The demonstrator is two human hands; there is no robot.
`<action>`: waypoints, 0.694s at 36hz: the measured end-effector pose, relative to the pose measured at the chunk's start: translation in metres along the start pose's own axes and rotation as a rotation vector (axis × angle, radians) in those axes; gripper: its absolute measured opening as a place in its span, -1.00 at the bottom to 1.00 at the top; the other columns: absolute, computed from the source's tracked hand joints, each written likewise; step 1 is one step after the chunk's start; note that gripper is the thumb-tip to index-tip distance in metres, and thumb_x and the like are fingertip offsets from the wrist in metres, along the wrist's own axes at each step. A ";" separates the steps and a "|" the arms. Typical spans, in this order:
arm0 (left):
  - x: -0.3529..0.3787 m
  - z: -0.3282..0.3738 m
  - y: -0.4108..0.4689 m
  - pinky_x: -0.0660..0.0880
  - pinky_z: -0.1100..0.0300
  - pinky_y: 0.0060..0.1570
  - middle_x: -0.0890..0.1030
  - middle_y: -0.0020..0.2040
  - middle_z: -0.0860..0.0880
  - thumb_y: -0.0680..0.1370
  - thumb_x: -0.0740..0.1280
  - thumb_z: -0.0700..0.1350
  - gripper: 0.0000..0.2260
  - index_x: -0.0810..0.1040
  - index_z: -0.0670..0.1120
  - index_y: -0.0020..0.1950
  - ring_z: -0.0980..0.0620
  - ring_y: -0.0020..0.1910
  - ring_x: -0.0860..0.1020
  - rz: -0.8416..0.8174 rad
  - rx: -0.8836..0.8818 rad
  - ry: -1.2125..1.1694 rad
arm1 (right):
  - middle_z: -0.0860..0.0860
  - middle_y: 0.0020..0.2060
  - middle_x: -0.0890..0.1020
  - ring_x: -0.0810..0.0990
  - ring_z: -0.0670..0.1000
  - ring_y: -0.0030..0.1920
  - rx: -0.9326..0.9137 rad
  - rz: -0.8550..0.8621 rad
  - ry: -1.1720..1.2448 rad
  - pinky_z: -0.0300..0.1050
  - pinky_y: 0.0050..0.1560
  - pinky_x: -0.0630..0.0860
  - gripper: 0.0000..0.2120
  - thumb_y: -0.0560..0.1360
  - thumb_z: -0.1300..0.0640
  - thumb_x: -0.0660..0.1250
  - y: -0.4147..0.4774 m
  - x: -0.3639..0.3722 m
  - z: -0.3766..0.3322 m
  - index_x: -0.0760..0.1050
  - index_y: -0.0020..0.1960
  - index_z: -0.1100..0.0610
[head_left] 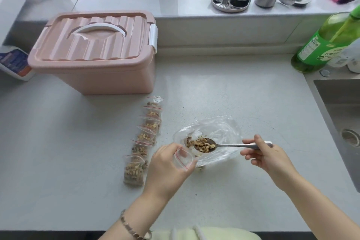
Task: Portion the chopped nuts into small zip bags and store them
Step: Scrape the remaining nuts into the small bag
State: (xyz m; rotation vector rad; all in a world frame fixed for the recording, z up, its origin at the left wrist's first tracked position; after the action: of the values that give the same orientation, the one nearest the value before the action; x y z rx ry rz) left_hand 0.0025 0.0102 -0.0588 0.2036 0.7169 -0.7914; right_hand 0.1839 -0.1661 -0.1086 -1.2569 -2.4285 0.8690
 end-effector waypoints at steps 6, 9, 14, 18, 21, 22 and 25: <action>0.018 -0.021 0.017 0.33 0.40 -0.16 0.58 -0.19 0.03 0.37 0.47 -0.07 -0.83 0.51 -0.07 -0.18 0.05 -0.11 0.52 -0.036 -0.078 0.047 | 0.04 -0.47 0.62 0.51 -0.09 -0.47 -0.092 0.033 -0.003 -0.33 -0.44 0.43 -0.62 0.58 -0.03 0.10 -0.011 -0.002 -0.030 0.55 -0.10 0.22; 0.022 -0.024 0.018 0.35 0.24 -0.16 0.58 -0.21 0.00 0.37 0.47 -0.08 -0.83 0.50 -0.09 -0.19 0.00 -0.13 0.51 -0.031 -0.056 0.087 | 0.03 -0.50 0.59 0.49 -0.08 -0.49 -0.139 0.024 -0.032 -0.31 -0.43 0.41 -0.61 0.59 -0.03 0.08 -0.018 0.003 -0.050 0.55 -0.13 0.20; 0.023 -0.023 0.016 0.30 0.22 -0.20 0.52 -0.24 0.04 0.38 0.46 -0.07 -0.82 0.46 -0.03 -0.18 0.00 -0.15 0.48 -0.021 -0.044 0.079 | 0.05 -0.52 0.57 0.46 -0.09 -0.52 -0.185 -0.015 -0.100 -0.32 -0.48 0.35 -0.61 0.59 -0.01 0.10 -0.025 0.017 -0.071 0.55 -0.16 0.22; 0.022 -0.020 0.015 0.23 0.27 -0.27 0.48 -0.22 0.07 0.35 0.48 -0.11 -0.78 0.52 -0.11 -0.09 -0.01 -0.13 0.48 -0.009 -0.026 0.083 | 0.04 -0.58 0.54 0.43 -0.10 -0.57 -0.245 -0.039 -0.166 -0.34 -0.53 0.30 -0.61 0.60 0.06 0.10 -0.029 0.033 -0.081 0.55 -0.21 0.25; 0.023 -0.019 0.015 0.28 0.35 -0.24 0.55 -0.20 0.03 0.34 0.50 -0.13 -0.76 0.54 -0.12 -0.07 -0.03 -0.14 0.50 0.003 0.004 0.086 | 0.05 -0.57 0.56 0.46 -0.09 -0.55 -0.319 -0.055 -0.235 -0.35 -0.52 0.31 -0.62 0.59 0.07 0.12 -0.035 0.048 -0.086 0.56 -0.24 0.23; 0.024 -0.019 0.015 0.30 0.30 -0.22 0.57 -0.20 0.02 0.34 0.50 -0.11 -0.76 0.54 -0.10 -0.07 -0.03 -0.15 0.50 0.005 0.014 0.086 | 0.06 -0.56 0.57 0.47 -0.08 -0.54 -0.345 -0.066 -0.262 -0.37 -0.50 0.32 -0.63 0.59 0.07 0.12 -0.037 0.053 -0.088 0.56 -0.24 0.21; 0.026 -0.018 0.014 0.40 0.18 -0.14 0.57 -0.20 0.03 0.34 0.50 -0.03 -0.74 0.49 -0.04 -0.08 0.00 -0.16 0.50 0.002 0.029 0.038 | 0.05 -0.52 0.60 0.51 -0.10 -0.50 -0.427 -0.105 -0.359 -0.42 -0.42 0.35 -0.64 0.58 0.04 0.12 -0.048 0.072 -0.091 0.57 -0.24 0.16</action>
State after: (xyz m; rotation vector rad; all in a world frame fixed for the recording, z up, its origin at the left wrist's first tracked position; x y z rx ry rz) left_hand 0.0163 0.0128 -0.0902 0.2463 0.7411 -0.7982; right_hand 0.1552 -0.0938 -0.0099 -1.1660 -3.0601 0.6062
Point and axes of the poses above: each hand's wrist, its own y-axis towards the middle knuckle, its own x-axis out of the palm, z = x × y, the point moved 8 cm from there along y, towards the middle knuckle
